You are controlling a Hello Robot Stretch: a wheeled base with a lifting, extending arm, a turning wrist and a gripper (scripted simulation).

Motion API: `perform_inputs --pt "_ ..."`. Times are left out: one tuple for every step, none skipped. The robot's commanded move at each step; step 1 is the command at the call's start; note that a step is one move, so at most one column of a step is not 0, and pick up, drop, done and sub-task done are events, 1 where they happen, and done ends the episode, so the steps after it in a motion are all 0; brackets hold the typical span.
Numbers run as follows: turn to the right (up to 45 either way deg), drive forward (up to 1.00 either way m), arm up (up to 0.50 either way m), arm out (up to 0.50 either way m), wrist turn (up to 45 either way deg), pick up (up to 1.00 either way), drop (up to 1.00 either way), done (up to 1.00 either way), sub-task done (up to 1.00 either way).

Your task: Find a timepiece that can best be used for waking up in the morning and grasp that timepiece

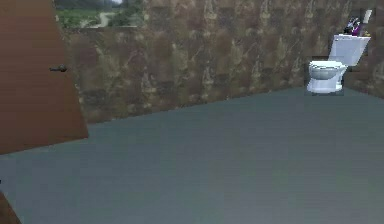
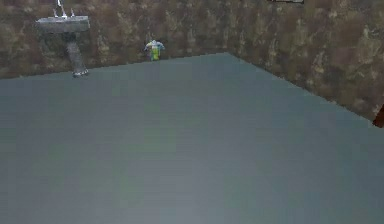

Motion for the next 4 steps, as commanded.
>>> perform_inputs --pt "3.0 0.00 0.00 0.00 0.0 0.00 0.00 0.00 0.00" --pt "0.0 0.35 0.00 0.00 0.0 0.00 0.00 0.00 0.00" --pt "-24.0 0.00 0.00 0.00 0.0 0.00 0.00 0.00 0.00" --pt "0.0 0.65 0.00 0.00 0.0 0.00 0.00 0.00 0.00"
